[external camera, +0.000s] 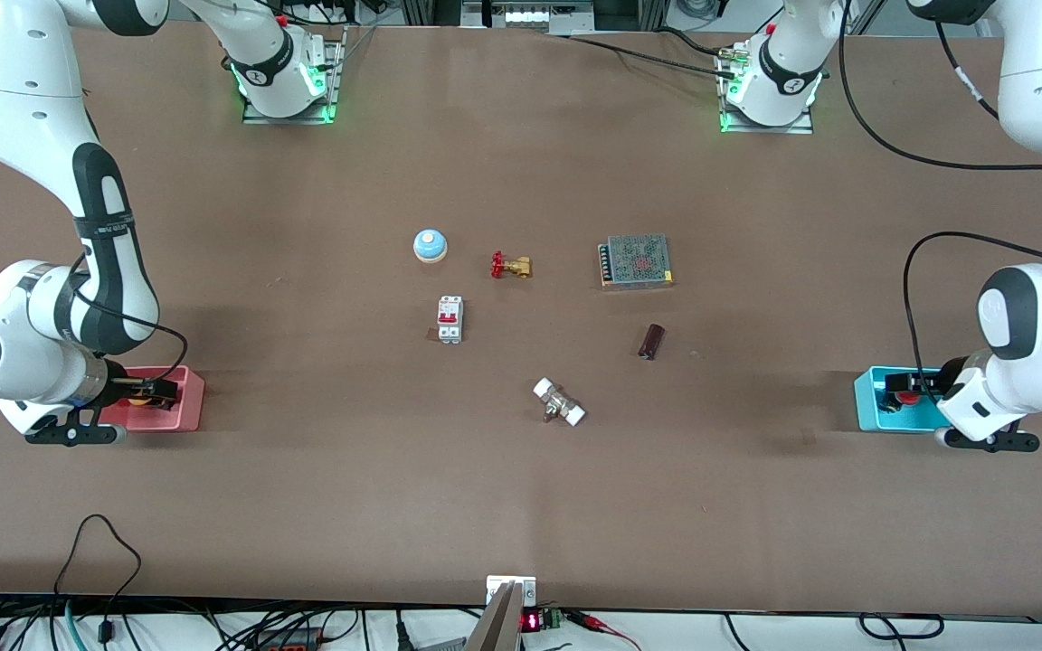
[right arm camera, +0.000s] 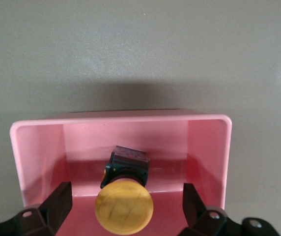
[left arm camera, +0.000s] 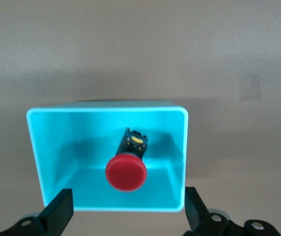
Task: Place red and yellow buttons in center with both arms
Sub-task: 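Lower both grippers and close them on the yellow and red buttons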
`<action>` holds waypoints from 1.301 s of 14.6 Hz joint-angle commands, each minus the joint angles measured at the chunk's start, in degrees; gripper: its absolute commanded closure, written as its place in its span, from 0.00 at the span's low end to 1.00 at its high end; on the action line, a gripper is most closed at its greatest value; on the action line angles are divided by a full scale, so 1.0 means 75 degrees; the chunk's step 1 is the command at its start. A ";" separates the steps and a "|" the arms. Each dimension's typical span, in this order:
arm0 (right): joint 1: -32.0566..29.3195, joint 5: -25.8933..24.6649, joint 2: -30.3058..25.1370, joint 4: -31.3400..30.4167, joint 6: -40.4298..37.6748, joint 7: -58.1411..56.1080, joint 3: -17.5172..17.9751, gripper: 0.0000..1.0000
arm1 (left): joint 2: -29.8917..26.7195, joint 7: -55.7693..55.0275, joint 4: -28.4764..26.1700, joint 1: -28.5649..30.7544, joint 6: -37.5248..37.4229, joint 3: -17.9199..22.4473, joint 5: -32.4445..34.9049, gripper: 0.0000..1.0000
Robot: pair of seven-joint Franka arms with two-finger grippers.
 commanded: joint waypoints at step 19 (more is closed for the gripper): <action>-0.0135 0.0313 0.0121 0.0175 -0.0020 -0.0387 0.0026 0.57 | 0.0342 0.0165 0.0034 0.0200 0.0146 -0.0033 0.0149 0.55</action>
